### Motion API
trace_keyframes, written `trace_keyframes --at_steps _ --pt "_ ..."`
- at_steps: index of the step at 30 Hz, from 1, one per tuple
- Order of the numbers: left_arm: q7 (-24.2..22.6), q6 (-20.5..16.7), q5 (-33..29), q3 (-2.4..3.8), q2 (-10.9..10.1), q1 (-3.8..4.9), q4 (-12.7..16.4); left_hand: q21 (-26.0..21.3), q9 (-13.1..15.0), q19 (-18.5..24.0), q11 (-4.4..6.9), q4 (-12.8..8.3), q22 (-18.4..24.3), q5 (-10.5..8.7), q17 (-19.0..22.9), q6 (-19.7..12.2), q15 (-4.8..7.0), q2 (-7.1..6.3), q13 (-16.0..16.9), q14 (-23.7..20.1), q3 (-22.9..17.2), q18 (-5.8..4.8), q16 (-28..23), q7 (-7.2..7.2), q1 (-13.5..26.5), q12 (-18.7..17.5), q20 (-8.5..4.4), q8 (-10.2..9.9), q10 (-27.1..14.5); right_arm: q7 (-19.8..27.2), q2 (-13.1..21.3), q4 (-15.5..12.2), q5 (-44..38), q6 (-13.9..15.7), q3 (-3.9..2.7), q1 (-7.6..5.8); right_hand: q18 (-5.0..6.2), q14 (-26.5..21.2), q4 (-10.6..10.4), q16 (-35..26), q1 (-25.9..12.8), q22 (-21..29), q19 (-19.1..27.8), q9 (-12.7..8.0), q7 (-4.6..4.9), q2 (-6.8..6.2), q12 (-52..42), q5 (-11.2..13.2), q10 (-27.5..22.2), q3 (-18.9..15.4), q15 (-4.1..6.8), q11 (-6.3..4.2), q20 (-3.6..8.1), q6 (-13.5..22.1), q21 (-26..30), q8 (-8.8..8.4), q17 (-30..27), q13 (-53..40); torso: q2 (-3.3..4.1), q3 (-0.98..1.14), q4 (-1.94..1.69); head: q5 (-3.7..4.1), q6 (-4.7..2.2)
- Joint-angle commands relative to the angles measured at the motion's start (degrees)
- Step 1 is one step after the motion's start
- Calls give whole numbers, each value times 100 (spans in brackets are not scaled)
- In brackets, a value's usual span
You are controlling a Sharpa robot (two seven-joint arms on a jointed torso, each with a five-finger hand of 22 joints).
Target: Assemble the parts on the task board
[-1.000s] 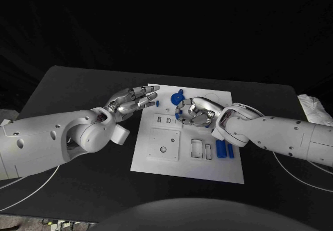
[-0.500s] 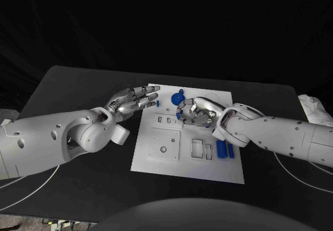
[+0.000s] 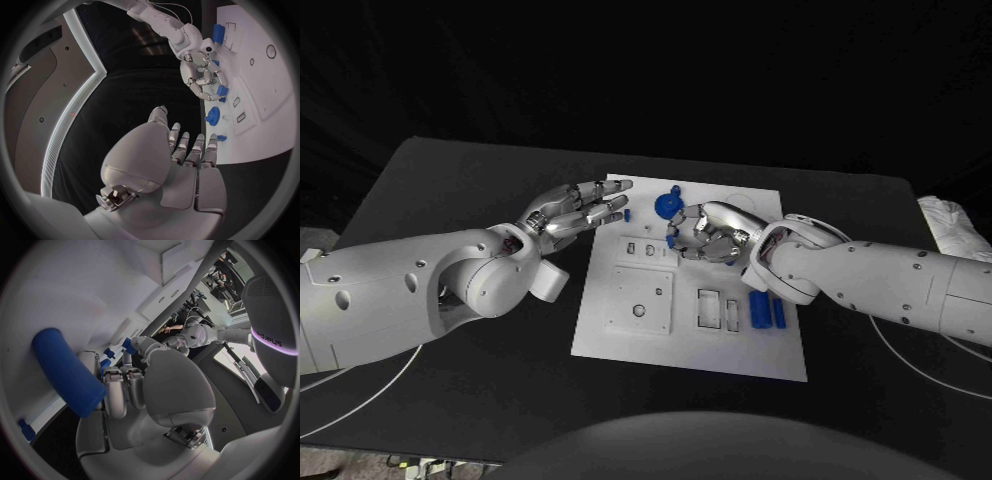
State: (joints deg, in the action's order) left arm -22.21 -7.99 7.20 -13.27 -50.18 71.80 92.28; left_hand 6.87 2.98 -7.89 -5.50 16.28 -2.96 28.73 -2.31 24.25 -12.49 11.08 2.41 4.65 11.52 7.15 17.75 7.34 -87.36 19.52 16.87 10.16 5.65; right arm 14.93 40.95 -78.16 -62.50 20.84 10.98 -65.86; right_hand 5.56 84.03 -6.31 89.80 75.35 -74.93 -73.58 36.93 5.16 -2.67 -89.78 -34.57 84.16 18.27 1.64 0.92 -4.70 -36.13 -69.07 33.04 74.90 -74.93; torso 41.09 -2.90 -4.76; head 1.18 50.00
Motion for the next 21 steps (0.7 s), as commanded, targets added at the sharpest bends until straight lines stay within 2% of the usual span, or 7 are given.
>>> trace_keyframes --at_steps 1,21 --pt "-14 110 44 4 11 -1 9 34 7 -52 -26 3 -8 23 -9 19 -26 13 9 2 -26 -52 20 26 -25 22 2 30 6 -189 7 12 -112 -233 17 26 -49 566 35 -5 53 -830 45 0 -11 13 -22 -3 584 10 7 -23 -4 -10 38 -3 1485 -1507 -2 -2 -2 -3 0" --pt "-10 119 48 4 19 -4 7 34 7 -52 -26 3 -8 23 -9 19 -26 13 9 2 -26 -52 20 26 -25 22 2 30 6 -504 6 13 -194 -381 17 28 -14 487 51 -71 35 -777 185 -46 46 18 -22 -19 584 34 -17 16 -19 25 214 -46 1419 -1507 2 -1 -3 2 0"
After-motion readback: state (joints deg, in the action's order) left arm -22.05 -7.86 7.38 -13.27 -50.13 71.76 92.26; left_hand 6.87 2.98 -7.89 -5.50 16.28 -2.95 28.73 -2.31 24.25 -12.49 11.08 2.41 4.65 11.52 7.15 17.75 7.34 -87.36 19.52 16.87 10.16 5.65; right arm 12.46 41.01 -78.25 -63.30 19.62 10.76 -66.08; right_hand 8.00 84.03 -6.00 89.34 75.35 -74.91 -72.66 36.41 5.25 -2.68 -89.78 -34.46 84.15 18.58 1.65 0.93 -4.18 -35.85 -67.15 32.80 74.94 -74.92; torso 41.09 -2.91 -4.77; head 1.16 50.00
